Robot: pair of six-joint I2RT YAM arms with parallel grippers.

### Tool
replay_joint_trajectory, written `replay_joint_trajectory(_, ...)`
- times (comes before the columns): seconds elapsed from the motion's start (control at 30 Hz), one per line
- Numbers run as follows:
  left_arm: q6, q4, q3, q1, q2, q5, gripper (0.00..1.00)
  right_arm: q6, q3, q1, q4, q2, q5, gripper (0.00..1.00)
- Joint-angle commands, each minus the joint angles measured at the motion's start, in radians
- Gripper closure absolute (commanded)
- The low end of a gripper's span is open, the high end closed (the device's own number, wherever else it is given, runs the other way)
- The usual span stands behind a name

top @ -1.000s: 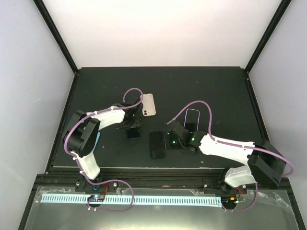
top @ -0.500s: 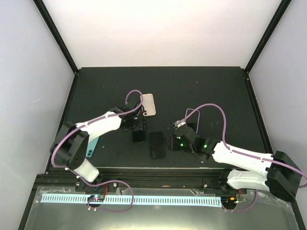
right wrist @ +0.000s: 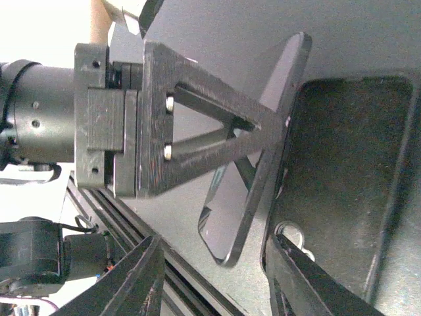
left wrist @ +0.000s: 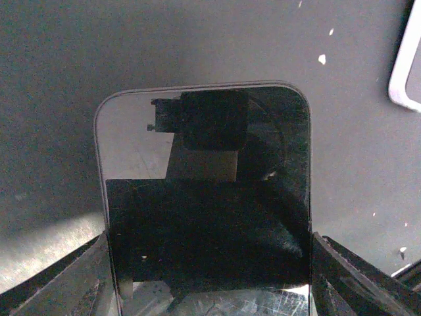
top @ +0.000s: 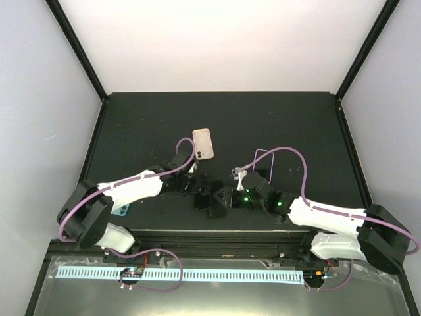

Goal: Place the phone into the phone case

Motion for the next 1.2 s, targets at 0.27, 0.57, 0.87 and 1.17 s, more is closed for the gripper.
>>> replay_joint_trajectory(0.27,-0.113,0.154,-0.017,-0.048,-0.022,0.082,0.4,0.098,-0.011,0.006,0.158,0.157,-0.09,0.62)
replay_joint_trajectory(0.57,-0.127,0.169,-0.022,-0.063,-0.038,0.083,0.37,0.129,-0.047,0.006,0.194,0.172,-0.085,0.91)
replay_joint_trajectory(0.87,-0.108,0.144,-0.044,-0.061,-0.101,0.047,0.08,0.189,-0.122,0.006,0.281,0.13,-0.102,0.99)
replay_joint_trajectory(1.17,-0.044,0.086,-0.055,-0.052,-0.154,0.008,0.01,0.208,-0.145,-0.01,0.306,0.136,-0.123,0.99)
